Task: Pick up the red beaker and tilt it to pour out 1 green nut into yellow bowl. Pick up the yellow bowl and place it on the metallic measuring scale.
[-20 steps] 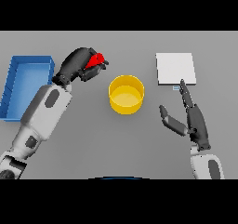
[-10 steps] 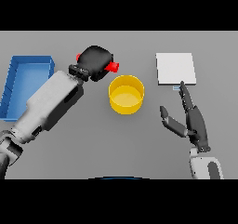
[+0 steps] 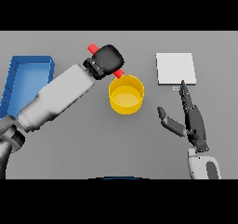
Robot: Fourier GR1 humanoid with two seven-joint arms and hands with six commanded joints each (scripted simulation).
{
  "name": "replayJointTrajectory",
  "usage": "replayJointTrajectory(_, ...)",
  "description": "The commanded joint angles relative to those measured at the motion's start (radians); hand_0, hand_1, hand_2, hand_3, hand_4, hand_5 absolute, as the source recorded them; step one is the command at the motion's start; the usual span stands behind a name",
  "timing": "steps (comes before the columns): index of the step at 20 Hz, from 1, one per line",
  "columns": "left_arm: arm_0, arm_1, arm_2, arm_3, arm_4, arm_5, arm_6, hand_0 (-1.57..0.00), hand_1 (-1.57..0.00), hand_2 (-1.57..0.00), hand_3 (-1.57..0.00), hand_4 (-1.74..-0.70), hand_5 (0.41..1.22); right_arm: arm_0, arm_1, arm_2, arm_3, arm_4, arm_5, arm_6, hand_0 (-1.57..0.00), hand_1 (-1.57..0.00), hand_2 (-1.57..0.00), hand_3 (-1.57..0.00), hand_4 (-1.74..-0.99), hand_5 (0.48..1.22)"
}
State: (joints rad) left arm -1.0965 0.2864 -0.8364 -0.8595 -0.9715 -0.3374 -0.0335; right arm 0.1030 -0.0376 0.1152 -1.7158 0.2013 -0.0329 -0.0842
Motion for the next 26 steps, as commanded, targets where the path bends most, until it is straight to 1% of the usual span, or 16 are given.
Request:
replayJointTrajectory(1,-0.020,-0.005,-0.018,0.021,-0.021,0.004,-0.017,-1.57,-1.57,-1.57,-1.50,-1.73,1.220,-0.007,-0.005,-0.004,0.008,0.007,-0.005,0.002,0.00,0.00,0.00,0.00,-1.213,0.591)
replayJointTrajectory(3,-0.047,-0.002,-0.062,0.030,-0.065,0.004,-0.054,-1.57,-1.57,-1.57,-1.52,-1.73,1.220,0.002,-0.003,-0.004,0.007,0.008,-0.008,-0.016,0.00,0.00,0.00,0.00,-1.193,0.578)
replayJointTrajectory(4,-0.062,-0.005,-0.083,0.041,-0.089,0.010,-0.064,-1.57,-1.57,-1.57,-1.53,-1.73,1.220,-0.002,0.004,0.000,0.003,0.006,-0.009,-0.014,0.00,0.00,0.00,0.00,-1.185,0.575)
replayJointTrajectory(5,-0.076,-0.008,-0.101,0.046,-0.109,0.011,-0.072,-1.57,-1.57,-1.57,-1.54,-1.74,1.221,-0.012,-0.006,-0.006,0.006,0.015,-0.015,-0.002,0.00,0.00,0.00,0.00,-1.173,0.572)
replayJointTrajectory(7,-0.103,-0.009,-0.143,0.063,-0.155,0.007,-0.088,-1.57,-1.57,-1.57,-1.55,-1.74,1.221,-0.005,0.003,-0.001,0.018,0.010,-0.010,-0.020,0.00,0.00,0.00,0.00,-1.152,0.567)
replayJointTrajectory(10,-0.114,-0.010,-0.201,0.067,-0.208,0.020,-0.117,-1.57,-1.57,-1.57,-1.56,-1.74,1.221,0.000,0.001,-0.007,0.008,0.000,-0.008,-0.024,0.00,0.00,0.00,0.00,-1.135,0.567)
replayJointTrajectory(12,-0.142,-0.025,-0.232,0.083,-0.242,0.027,-0.127,-1.57,-1.57,-1.57,-1.56,-1.74,1.221,-0.010,0.005,0.002,0.003,0.017,-0.017,0.003,0.00,0.00,0.00,0.00,-1.129,0.566)
replayJointTrajectory(13,-0.142,-0.021,-0.249,0.089,-0.259,0.040,-0.140,-1.57,-1.57,-1.57,-1.57,-1.73,1.221,-0.014,-0.001,-0.002,0.015,0.019,-0.015,0.002,0.00,0.00,0.00,0.00,-1.132,0.573)
replayJointTrajectory(15,-0.158,-0.019,-0.274,0.094,-0.289,0.041,-0.148,-1.57,-1.57,-1.57,-1.57,-1.73,1.221,0.002,-0.002,0.000,0.007,0.014,-0.011,-0.028,0.00,0.00,0.00,0.00,-1.136,0.579)
replayJointTrajectory(17,-0.186,-0.038,-0.302,0.120,-0.326,0.060,-0.147,-1.57,-1.57,-1.57,-1.57,-1.73,1.221,0.006,-0.002,-0.001,-0.008,0.007,-0.009,-0.032,0.00,0.00,0.00,0.00,-1.133,0.579)
replayJointTrajectory(19,-0.225,-0.040,-0.326,0.114,-0.354,0.059,-0.170,-1.57,-1.57,-1.57,-1.57,-1.73,1.221,0.005,-0.001,-0.005,-0.010,0.010,-0.018,-0.025,0.00,0.00,0.00,0.00,-1.128,0.575)
replayJointTrajectory(22,-0.325,-0.036,-0.328,0.132,-0.378,0.057,-0.214,-1.57,-1.57,-1.57,-1.57,-1.73,1.221,0.011,0.003,-0.007,0.003,0.009,-0.019,-0.031,0.00,0.00,0.00,0.00,-1.137,0.568)
replayJointTrajectory(23,-0.376,-0.026,-0.325,0.149,-0.389,0.060,-0.225,-1.57,-1.57,-1.57,-1.57,-1.73,1.221,-0.006,0.003,-0.008,0.005,0.007,-0.019,-0.016,0.00,0.00,0.00,0.00,-1.138,0.565)
replayJointTrajectory(24,-0.417,-0.021,-0.304,0.174,-0.384,0.075,-0.231,-1.57,-1.57,-1.57,-1.57,-1.73,1.221,-0.006,0.001,-0.003,0.004,0.019,-0.022,-0.022,0.00,0.00,0.00,0.00,-1.135,0.563)
replayJointTrajectory(25,-0.445,-0.009,-0.276,0.196,-0.369,0.062,-0.228,-1.57,-1.57,-1.57,-1.57,-1.73,1.221,-0.016,0.002,-0.002,0.017,0.025,-0.024,-0.015,0.00,0.00,0.00,0.00,-1.133,0.557)
replayJointTrajectory(26,-0.475,0.009,-0.242,0.220,-0.352,0.072,-0.230,-1.57,-1.57,-1.57,-1.57,-1.72,1.221,-0.010,0.001,-0.003,0.016,0.017,-0.018,-0.034,0.00,0.00,0.00,0.00,-1.130,0.554)
